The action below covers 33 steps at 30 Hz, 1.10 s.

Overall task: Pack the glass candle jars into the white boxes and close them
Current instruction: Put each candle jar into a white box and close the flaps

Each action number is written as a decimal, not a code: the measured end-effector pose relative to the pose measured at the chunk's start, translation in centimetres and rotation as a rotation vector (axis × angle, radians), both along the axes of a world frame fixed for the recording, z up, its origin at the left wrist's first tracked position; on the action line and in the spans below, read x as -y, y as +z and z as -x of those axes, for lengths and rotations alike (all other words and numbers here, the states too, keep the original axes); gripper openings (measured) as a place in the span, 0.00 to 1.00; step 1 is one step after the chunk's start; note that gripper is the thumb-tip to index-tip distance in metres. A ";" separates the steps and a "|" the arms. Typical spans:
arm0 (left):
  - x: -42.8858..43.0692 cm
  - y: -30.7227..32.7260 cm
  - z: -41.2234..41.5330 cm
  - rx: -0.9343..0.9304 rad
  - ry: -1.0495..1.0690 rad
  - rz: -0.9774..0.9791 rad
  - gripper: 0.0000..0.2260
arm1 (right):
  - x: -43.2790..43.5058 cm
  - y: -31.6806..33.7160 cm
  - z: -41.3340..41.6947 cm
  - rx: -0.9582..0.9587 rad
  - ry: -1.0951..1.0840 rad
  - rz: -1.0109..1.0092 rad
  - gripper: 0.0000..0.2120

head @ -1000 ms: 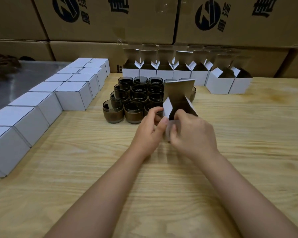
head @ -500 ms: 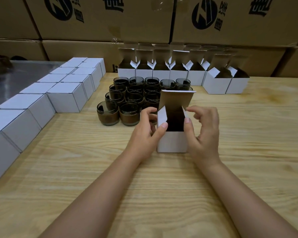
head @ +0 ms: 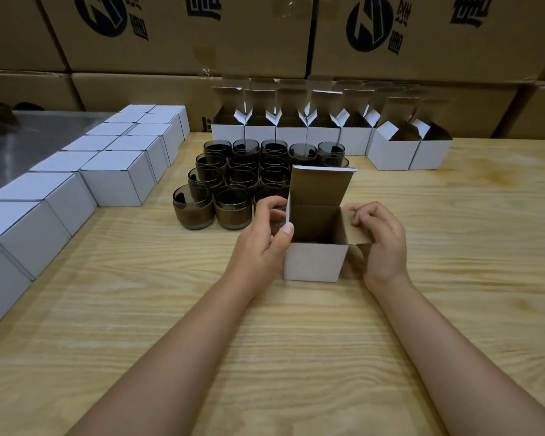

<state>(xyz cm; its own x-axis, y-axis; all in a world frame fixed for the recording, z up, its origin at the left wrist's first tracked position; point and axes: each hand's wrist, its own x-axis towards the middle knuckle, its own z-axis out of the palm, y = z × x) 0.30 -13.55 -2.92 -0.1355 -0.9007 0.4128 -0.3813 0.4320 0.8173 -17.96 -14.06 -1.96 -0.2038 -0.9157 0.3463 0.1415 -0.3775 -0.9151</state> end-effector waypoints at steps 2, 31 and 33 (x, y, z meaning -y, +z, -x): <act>-0.1 0.0 -0.1 -0.002 0.007 0.003 0.23 | 0.0 0.1 0.1 -0.013 0.101 0.007 0.13; 0.0 0.2 0.0 -0.010 -0.225 -0.156 0.40 | -1.3 3.6 3.1 -0.662 0.073 -0.090 0.24; 0.1 0.3 0.1 -0.010 -0.237 -0.140 0.40 | -1.3 5.6 3.5 -0.959 0.024 -0.141 0.19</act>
